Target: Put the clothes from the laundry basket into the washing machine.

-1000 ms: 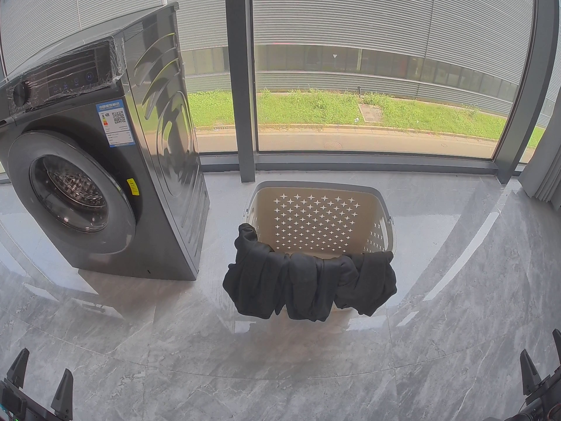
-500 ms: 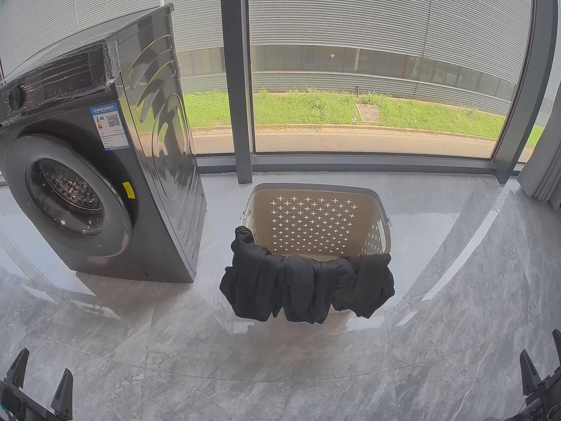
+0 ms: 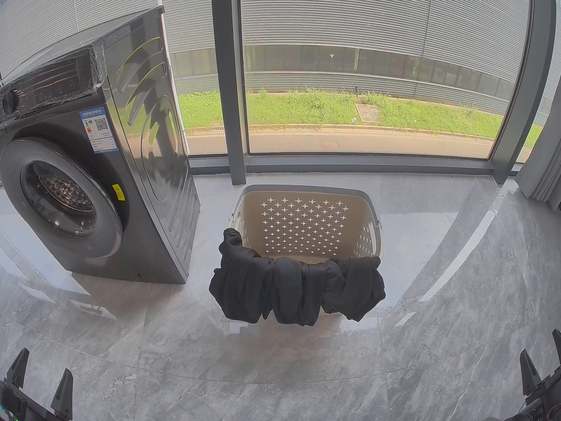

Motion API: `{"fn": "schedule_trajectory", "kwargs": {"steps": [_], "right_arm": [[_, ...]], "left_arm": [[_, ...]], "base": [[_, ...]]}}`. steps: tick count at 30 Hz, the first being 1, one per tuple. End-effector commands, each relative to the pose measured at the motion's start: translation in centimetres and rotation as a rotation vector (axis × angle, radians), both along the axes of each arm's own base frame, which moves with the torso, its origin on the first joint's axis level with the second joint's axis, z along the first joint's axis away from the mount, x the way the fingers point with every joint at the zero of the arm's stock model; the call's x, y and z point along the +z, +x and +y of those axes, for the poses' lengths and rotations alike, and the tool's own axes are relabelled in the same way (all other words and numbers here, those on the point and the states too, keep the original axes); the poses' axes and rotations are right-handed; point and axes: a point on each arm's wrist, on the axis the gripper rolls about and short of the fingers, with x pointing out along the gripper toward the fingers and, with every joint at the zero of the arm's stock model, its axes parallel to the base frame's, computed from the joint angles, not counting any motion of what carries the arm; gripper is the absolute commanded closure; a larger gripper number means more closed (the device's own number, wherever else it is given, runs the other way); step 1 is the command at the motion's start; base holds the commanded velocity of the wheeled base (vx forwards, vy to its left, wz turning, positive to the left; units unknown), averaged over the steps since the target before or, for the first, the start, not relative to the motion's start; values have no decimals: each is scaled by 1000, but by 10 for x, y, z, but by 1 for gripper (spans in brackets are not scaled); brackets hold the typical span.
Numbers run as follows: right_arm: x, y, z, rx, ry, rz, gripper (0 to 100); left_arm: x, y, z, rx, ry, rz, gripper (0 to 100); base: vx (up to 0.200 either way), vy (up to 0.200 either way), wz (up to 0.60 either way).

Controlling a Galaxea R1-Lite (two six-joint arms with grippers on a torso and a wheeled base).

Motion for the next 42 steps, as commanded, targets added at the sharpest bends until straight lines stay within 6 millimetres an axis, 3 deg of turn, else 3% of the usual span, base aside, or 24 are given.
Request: {"fn": "schedule_trajectory", "kwargs": {"steps": [1, 7, 18, 42], "right_arm": [[-5, 0, 0, -1, 0, 1, 0], [-5, 0, 0, -1, 0, 1, 0], [-5, 0, 0, -1, 0, 1, 0], [-5, 0, 0, -1, 0, 1, 0]], "left_arm": [[-4, 0, 0, 0, -1, -2, 0], [-5, 0, 0, 0, -1, 0, 0], [-5, 0, 0, 0, -1, 0, 0], [-4, 0, 0, 0, -2, -2, 0]], "base": [[200, 0, 0], [200, 0, 0], [0, 0, 0], [200, 0, 0]]}}
